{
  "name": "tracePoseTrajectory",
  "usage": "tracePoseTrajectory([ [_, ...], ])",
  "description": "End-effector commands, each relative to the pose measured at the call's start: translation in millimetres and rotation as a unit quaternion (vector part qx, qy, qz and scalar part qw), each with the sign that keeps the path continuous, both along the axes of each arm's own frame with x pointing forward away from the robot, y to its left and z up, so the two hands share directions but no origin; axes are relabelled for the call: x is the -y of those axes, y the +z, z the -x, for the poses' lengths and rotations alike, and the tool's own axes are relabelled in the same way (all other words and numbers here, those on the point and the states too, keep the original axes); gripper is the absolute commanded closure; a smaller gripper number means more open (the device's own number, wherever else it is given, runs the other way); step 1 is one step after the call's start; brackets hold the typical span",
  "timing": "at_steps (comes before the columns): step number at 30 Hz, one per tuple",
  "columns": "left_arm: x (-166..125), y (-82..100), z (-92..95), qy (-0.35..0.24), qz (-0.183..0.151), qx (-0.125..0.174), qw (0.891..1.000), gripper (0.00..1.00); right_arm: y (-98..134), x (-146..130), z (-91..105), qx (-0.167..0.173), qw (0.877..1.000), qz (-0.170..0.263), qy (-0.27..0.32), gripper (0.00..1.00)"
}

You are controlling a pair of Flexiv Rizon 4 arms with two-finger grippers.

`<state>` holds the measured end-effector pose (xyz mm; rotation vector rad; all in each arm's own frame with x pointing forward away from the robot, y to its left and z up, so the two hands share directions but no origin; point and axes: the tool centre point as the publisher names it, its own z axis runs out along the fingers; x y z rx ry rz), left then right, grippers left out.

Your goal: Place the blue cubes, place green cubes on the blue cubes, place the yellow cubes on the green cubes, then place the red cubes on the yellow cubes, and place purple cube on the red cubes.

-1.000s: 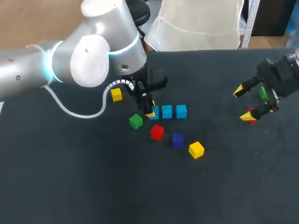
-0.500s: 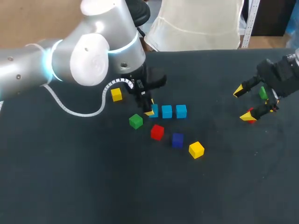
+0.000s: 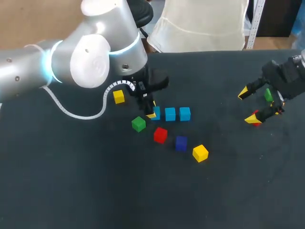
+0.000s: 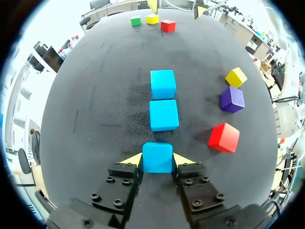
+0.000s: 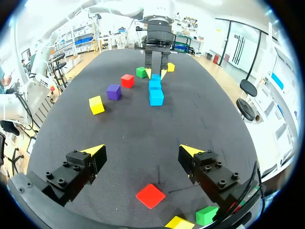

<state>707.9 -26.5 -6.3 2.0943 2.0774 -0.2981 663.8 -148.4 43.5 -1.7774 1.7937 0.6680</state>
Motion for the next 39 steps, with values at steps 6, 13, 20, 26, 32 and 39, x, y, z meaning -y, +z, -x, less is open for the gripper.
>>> tracePoseTrajectory([
  [6, 0, -2.2, 0.2, -0.004, -0.005, -0.005, 1.0, 1.0, -1, 0, -0.6, 0.0, 1.0, -0.001, 0.001, 0.0],
  [13, 2, -2.7, -0.9, -0.009, -0.009, -0.01, 1.0, 0.06, -1, 0, -0.6, 0.0, 1.0, -0.001, 0.001, 0.0],
  [20, 1, -2.4, -1.4, -0.008, -0.007, -0.014, 1.0, 0.0, -1, 0, -0.6, 0.0, 1.0, -0.001, 0.001, 0.0],
  [26, -7, 7.7, 2.2, 0.003, 0.007, -0.008, 1.0, 0.0, -1, 0, -0.6, 0.0, 1.0, -0.001, 0.001, 0.0],
  [32, -14, 20.8, 5.7, 0.004, 0.017, -0.001, 1.0, 0.0, -1, 0, -0.6, 0.0, 1.0, -0.001, 0.001, 0.0],
  [39, -14, 20.8, 5.7, 0.004, 0.017, -0.001, 1.0, 0.0, -1, 0, -0.6, 0.0, 1.0, -0.001, 0.001, 0.0],
])
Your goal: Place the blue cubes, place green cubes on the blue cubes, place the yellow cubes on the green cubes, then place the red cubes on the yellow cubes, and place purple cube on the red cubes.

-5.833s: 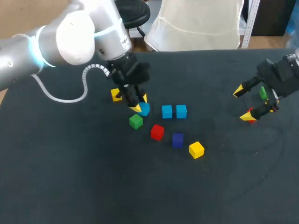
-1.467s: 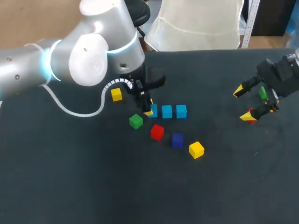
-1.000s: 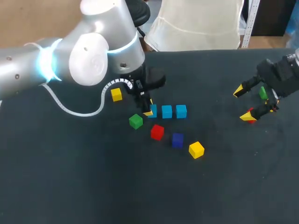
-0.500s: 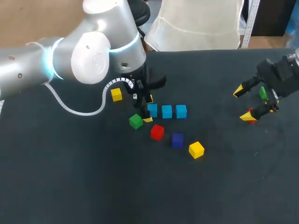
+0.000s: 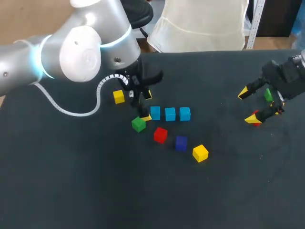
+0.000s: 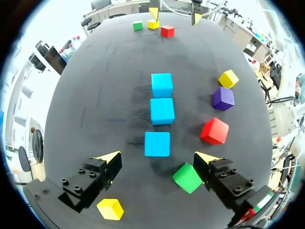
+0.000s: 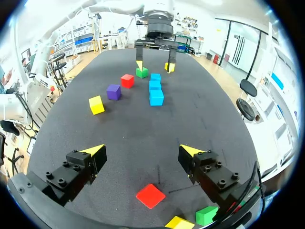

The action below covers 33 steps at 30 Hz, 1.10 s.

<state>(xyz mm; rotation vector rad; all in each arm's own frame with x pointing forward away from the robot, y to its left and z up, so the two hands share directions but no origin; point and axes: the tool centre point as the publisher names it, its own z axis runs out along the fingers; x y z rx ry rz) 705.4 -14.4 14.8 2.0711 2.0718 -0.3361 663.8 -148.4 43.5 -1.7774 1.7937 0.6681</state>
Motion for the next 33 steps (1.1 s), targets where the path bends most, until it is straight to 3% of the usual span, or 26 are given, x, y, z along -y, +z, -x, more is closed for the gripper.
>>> tracePoseTrajectory([
  [1, -2.3, -0.2, 3.2, 0.001, 0.002, 0.003, 1.0, 0.0, -0.6, 0.3, -0.6, 0.0, 1.0, -0.001, 0.001, 0.0],
  [23, -2.3, -0.2, 3.2, 0.001, 0.002, 0.003, 1.0, 0.0, -0.6, 0.3, -0.6, 0.0, 1.0, -0.001, 0.001, 0.0],
  [25, -2.3, -0.2, 3.2, 0.001, 0.002, 0.003, 1.0, 0.16, -0.6, 0.3, -0.6, 0.0, 1.0, -0.001, 0.001, 0.0],
  [26, -2.3, -0.2, 3.2, 0.001, 0.002, 0.003, 1.0, 0.6, -0.6, 0.3, -0.6, 0.0, 1.0, -0.001, 0.001, 0.0],
  [27, -2.3, -0.2, 3.2, 0.001, 0.002, 0.003, 1.0, 0.93, -0.6, 0.3, -0.6, 0.0, 1.0, -0.001, 0.001, 0.0],
  [28, -2.3, -0.2, 3.2, 0.001, 0.002, 0.003, 1.0, 1.0, -0.6, 0.3, -0.6, 0.0, 1.0, -0.001, 0.001, 0.0],
  [33, -2.3, -0.2, 3.2, 0.001, 0.002, 0.003, 1.0, 1.0, -0.6, 0.3, -0.6, 0.0, 1.0, -0.001, 0.001, 0.0],
])
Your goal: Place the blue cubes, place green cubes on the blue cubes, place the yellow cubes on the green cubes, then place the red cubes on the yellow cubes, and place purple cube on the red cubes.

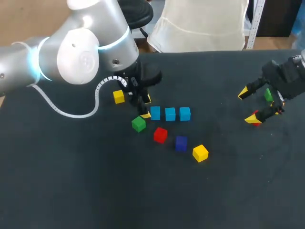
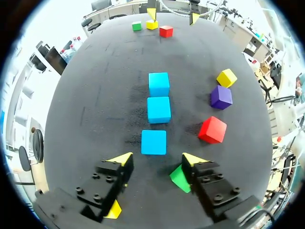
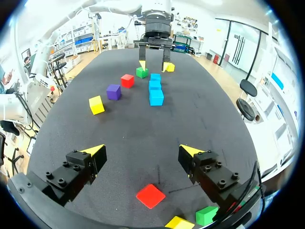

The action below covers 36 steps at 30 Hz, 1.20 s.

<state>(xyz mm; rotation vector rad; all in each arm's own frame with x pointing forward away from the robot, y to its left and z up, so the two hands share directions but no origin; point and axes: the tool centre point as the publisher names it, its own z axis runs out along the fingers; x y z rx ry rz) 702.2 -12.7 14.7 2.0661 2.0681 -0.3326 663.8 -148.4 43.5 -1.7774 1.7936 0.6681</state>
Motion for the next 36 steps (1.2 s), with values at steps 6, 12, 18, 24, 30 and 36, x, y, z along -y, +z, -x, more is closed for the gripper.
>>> tracePoseTrajectory([
  [6, -1, -0.1, 0.0, 0.0, 0.0, 0.0, 1.0, 1.0, -1, 0, -0.7, 0.0, 1.0, -0.001, 0.001, 0.0],
  [12, -1, -0.1, 0.0, 0.0, 0.0, 0.0, 1.0, 0.0, -1, 0, -0.7, 0.0, 1.0, -0.001, 0.001, 0.0],
  [18, 0, 1.7, 0.7, 0.001, -0.013, -0.004, 1.0, 0.0, -1, 0, -0.7, 0.0, 1.0, -0.001, 0.001, 0.0],
  [24, 11, -7.2, -5.3, -0.024, -0.05, -0.016, 0.998, 0.0, -1, 0, -0.7, 0.0, 1.0, -0.001, 0.001, 0.0],
  [30, 24, -24.4, -11.1, -0.033, -0.054, -0.039, 0.997, 0.0, -1, 0, -0.7, 0.0, 1.0, -0.001, 0.001, 0.0],
  [36, 24, -21.5, -11.5, -0.03, -0.047, -0.035, 0.998, 0.0, -1, 0, -0.7, 0.0, 1.0, -0.001, 0.001, 0.0],
])
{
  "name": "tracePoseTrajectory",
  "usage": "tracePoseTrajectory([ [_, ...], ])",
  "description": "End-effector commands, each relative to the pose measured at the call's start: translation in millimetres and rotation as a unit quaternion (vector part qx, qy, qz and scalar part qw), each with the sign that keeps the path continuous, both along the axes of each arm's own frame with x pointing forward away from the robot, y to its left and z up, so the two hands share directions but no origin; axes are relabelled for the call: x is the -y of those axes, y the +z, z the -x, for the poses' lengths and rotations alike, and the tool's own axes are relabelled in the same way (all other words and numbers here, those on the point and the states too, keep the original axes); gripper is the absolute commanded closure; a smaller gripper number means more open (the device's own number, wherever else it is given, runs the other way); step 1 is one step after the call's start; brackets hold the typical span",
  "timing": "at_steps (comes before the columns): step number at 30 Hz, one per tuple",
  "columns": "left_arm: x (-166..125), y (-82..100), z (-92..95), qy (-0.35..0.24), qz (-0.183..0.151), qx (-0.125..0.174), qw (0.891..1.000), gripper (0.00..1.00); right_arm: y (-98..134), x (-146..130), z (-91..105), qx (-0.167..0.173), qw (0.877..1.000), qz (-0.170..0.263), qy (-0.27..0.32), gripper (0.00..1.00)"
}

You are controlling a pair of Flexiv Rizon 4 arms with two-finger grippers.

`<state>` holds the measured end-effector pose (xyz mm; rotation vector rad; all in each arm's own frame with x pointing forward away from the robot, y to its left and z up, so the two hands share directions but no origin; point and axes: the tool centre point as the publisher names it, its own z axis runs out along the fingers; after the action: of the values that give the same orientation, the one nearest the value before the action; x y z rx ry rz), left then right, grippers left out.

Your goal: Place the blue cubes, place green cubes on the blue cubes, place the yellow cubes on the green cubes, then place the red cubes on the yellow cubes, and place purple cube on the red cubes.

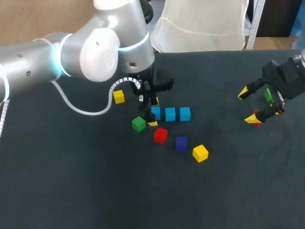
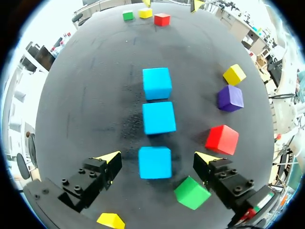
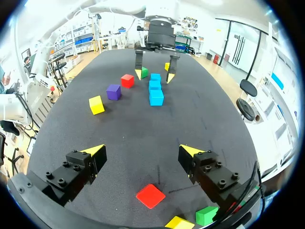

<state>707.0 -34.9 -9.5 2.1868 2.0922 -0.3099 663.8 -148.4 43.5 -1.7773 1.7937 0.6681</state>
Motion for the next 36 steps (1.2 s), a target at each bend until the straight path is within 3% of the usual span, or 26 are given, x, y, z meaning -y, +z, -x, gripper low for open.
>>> tracePoseTrajectory([
  [1, 0, 3.8, -6.8, -0.003, -0.004, -0.01, 1.0, 0.0, -1, 0, -0.6, 0.0, 1.0, -0.001, 0.001, 0.0],
  [19, -12, 6.0, -3.4, 0.008, -0.003, -0.01, 1.0, 0.0, -1, 0, -0.6, 0.0, 1.0, -0.001, 0.001, 0.0],
  [21, -11, 5.6, -3.5, 0.008, -0.002, -0.009, 1.0, 0.27, -1, 0, -0.6, 0.0, 1.0, -0.001, 0.001, 0.0],
  [22, -11, 5.3, -3.6, 0.008, -0.002, -0.009, 1.0, 0.51, -1, 0, -0.6, 0.0, 1.0, -0.001, 0.001, 0.0],
  [23, -10, 5.0, -3.7, 0.008, -0.002, -0.008, 1.0, 0.66, -1, 0, -0.6, 0.0, 1.0, -0.001, 0.001, 0.0],
  [27, -9, 3.7, -3.6, 0.009, -0.006, -0.01, 1.0, 0.75, -1, 0, -0.6, 0.0, 1.0, -0.001, 0.001, 0.0],
  [28, -8, 3.5, -3.1, 0.009, -0.006, -0.01, 1.0, 0.8, -1, 0, -0.6, 0.0, 1.0, -0.001, 0.001, 0.0],
  [30, -8, 3.1, -2.0, 0.01, -0.004, -0.01, 1.0, 1.0, -1, 0, -0.6, 0.0, 1.0, -0.001, 0.001, 0.0],
  [36, -10, 3.5, 2.4, 0.014, -0.002, -0.01, 1.0, 0.99, -1, 0, -0.6, 0.0, 1.0, -0.001, 0.001, 0.0],
])
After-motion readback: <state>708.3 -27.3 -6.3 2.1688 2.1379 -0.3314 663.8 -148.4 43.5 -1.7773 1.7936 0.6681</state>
